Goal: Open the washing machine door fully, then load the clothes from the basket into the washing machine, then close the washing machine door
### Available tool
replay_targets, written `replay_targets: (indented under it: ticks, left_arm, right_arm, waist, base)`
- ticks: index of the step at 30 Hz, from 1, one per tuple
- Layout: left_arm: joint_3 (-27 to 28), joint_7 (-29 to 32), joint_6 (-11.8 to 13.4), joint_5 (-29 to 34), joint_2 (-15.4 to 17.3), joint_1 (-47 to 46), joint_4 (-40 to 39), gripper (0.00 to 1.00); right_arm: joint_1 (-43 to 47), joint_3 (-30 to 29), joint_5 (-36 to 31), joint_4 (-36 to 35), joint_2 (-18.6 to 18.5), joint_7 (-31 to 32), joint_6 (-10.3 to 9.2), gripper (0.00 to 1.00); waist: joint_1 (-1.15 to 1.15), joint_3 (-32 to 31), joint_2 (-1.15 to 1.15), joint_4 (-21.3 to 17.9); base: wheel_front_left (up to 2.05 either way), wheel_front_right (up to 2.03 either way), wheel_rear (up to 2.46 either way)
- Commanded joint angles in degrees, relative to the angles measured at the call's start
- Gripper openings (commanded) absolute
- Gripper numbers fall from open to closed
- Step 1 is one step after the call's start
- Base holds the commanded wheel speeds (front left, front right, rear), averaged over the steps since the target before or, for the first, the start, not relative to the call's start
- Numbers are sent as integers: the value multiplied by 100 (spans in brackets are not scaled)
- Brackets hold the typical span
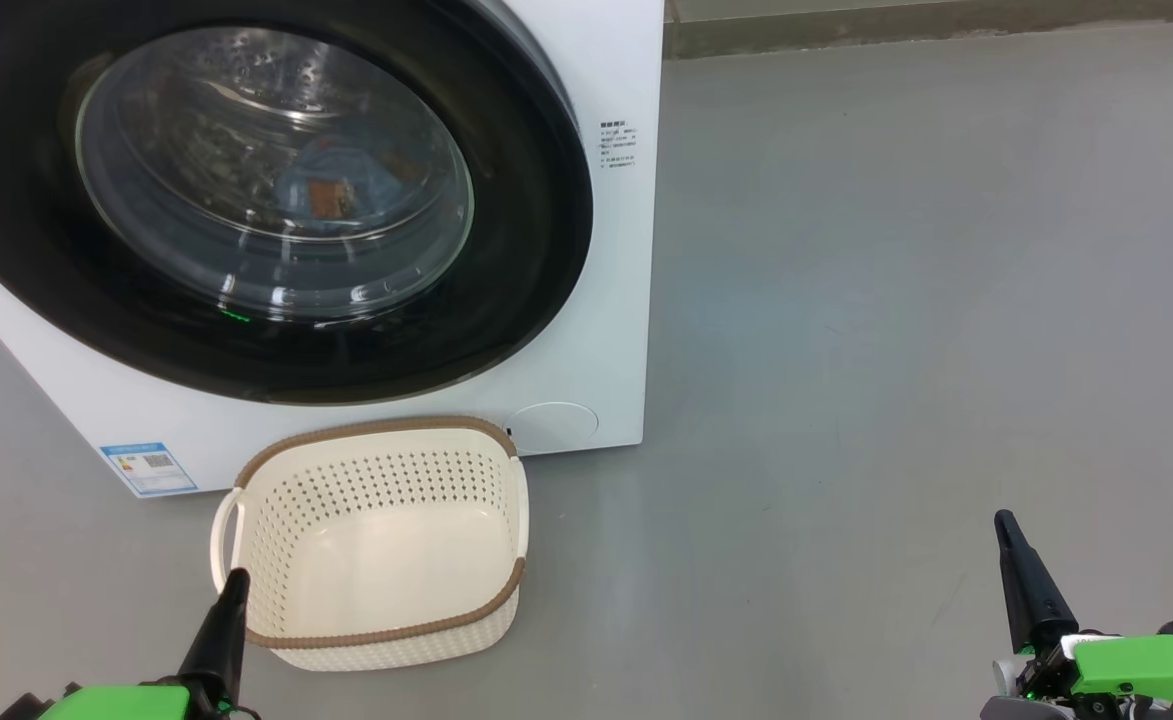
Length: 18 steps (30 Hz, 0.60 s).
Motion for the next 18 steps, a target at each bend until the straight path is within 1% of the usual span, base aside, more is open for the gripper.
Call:
replay_targets:
  ticks: [1, 18]
  left_arm:
    - [198, 17, -57, -26, 85, -236, -107, 0]
    - [207, 25, -57, -19, 78, -236, -107, 0]
  right_arm:
    - [-228, 130, 45, -143, -19, 44, -6, 0]
    - [-228, 131, 46, -143, -19, 44, -6, 0]
  waist:
    - [0, 0, 0, 0]
    - [0, 0, 0, 0]
  base:
    - [0, 0, 0]
    - [0, 0, 0]
